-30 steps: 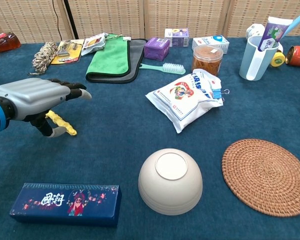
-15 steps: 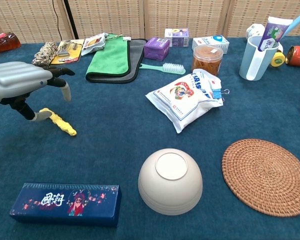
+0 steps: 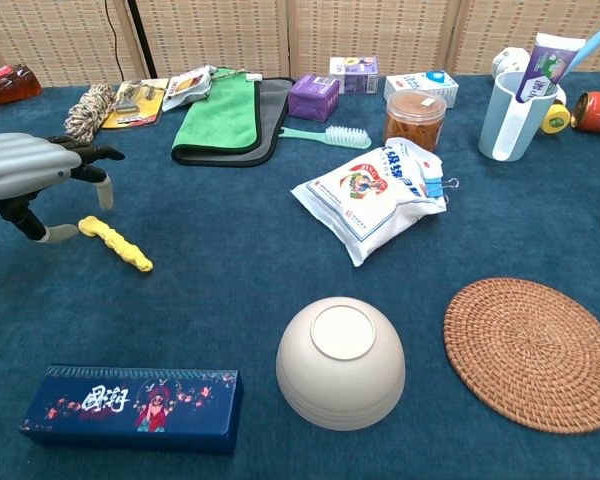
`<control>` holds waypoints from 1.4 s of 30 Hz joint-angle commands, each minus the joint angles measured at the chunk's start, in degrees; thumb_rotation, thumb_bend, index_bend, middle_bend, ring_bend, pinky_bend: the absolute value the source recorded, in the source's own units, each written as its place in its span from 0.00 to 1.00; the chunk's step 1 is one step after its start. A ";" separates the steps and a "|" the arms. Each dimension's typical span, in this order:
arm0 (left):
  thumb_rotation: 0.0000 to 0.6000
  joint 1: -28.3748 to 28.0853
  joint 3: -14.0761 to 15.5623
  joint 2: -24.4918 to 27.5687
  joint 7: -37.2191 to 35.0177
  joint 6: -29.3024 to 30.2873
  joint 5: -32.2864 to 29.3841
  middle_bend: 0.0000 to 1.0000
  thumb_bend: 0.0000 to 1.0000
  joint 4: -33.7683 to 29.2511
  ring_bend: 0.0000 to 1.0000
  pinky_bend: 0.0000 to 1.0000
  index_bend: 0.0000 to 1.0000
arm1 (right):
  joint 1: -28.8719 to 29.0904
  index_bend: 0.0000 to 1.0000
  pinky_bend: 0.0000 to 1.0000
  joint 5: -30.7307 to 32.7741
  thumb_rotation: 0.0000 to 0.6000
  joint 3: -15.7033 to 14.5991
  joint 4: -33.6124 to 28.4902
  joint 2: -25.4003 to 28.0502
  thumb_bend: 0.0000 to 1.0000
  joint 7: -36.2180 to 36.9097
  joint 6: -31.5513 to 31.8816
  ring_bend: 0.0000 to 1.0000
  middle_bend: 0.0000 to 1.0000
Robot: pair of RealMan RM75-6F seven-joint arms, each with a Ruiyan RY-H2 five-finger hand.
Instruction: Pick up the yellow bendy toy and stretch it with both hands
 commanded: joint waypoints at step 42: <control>1.00 0.34 -2.24 -5.29 -0.64 0.17 -1.22 0.13 0.48 5.86 0.01 0.00 0.66 | -0.44 0.22 0.03 -0.19 1.00 -0.21 -1.11 0.79 0.28 -0.91 0.60 0.16 0.15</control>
